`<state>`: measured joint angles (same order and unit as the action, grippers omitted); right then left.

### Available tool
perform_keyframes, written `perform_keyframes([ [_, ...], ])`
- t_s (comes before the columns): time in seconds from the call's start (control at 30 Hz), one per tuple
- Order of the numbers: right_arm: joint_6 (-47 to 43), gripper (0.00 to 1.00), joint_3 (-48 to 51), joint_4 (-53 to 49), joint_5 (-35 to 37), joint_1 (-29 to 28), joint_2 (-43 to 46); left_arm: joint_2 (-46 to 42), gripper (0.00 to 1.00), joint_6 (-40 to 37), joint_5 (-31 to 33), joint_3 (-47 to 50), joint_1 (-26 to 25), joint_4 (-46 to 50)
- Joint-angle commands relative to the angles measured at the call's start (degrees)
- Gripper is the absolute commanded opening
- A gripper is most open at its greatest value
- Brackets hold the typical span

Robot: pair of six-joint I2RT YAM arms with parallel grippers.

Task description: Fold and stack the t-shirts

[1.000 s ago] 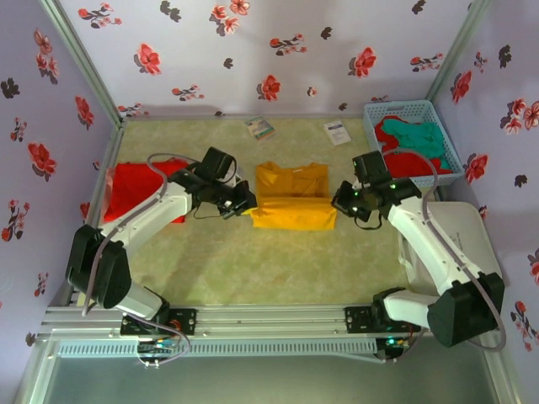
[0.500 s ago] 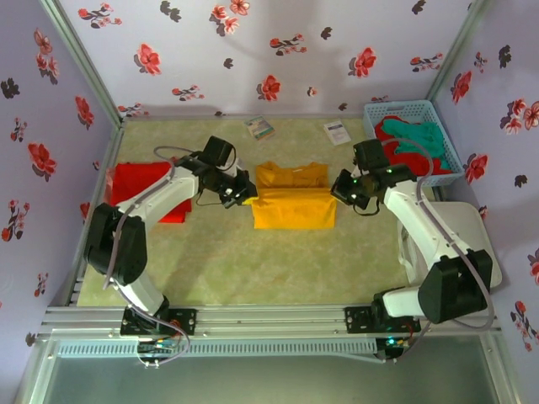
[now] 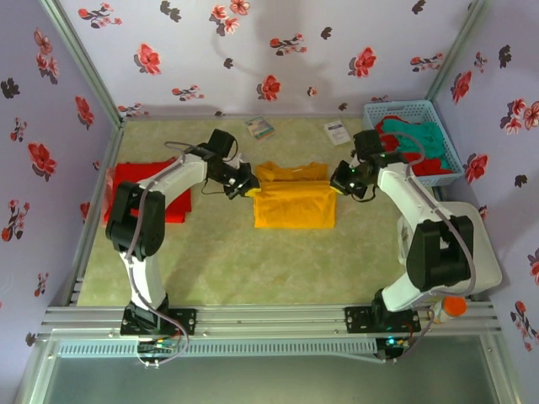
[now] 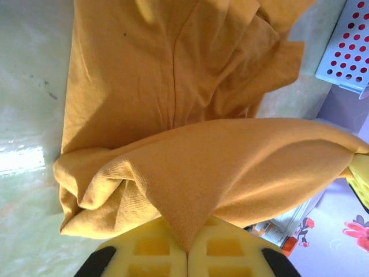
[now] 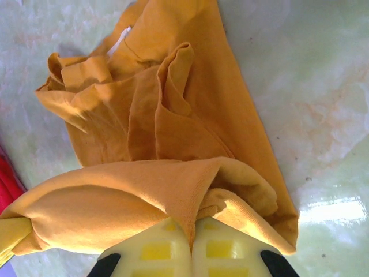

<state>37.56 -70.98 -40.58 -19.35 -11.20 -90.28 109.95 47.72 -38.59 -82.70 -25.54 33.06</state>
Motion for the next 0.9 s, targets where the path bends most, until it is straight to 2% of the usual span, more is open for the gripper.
perform_keyframes([
  [0.0, -1.8, 0.00, -2.4, 2.3, 0.2, 0.9, -2.5, 3.1, 0.03, -1.9, -2.8, -3.1, 1.3, -0.1],
  [0.13, -1.9, 0.00, -3.9, 4.2, -0.3, 1.4, -6.2, 6.2, 0.06, -2.4, -3.0, -6.1, 2.3, -0.6],
  [0.23, -1.7, 0.01, -5.3, 6.5, -1.6, 2.0, -10.0, 9.3, 0.19, -3.7, -3.1, -9.2, 3.1, -0.1],
  [0.3, -1.3, 0.13, -6.9, 8.0, -1.8, 2.4, -12.9, 11.5, 0.31, -3.9, -3.1, -11.2, 4.1, -0.9],
  [0.33, -1.2, 0.23, -7.8, 8.5, -2.0, 2.3, -14.3, 12.7, 0.37, -4.3, -3.1, -12.4, 4.6, -0.7],
  [0.37, -1.4, 0.37, -9.1, 8.9, -2.5, 2.4, -15.8, 14.0, 0.39, -4.9, -3.3, -14.1, 5.2, -0.1],
  [0.4, -1.5, 0.48, -10.2, 9.2, -2.4, 2.4, -17.0, 15.3, 0.39, -5.5, -3.6, -15.9, 5.9, 0.7],
  [0.5, -1.4, 0.70, -12.2, 10.0, -2.5, 2.4, -18.3, 17.0, 0.39, -6.8, -3.7, -20.1, 7.5, 3.2],
  [0.57, -1.3, 0.81, -12.2, 11.0, -3.1, 2.4, -17.5, 16.0, 0.39, -7.3, -3.5, -20.5, 8.3, 3.5],
  [0.7, -1.5, 0.86, -10.5, 11.3, -3.7, 2.4, -14.3, 11.2, 0.33, -7.1, -2.9, -18.1, 8.2, 3.1],
  [0.87, 0.3, 0.87, -4.8, 12.2, -5.3, 1.7, -7.6, 5.0, 0.24, -6.1, 2.0, -12.2, 4.3, 2.8],
])
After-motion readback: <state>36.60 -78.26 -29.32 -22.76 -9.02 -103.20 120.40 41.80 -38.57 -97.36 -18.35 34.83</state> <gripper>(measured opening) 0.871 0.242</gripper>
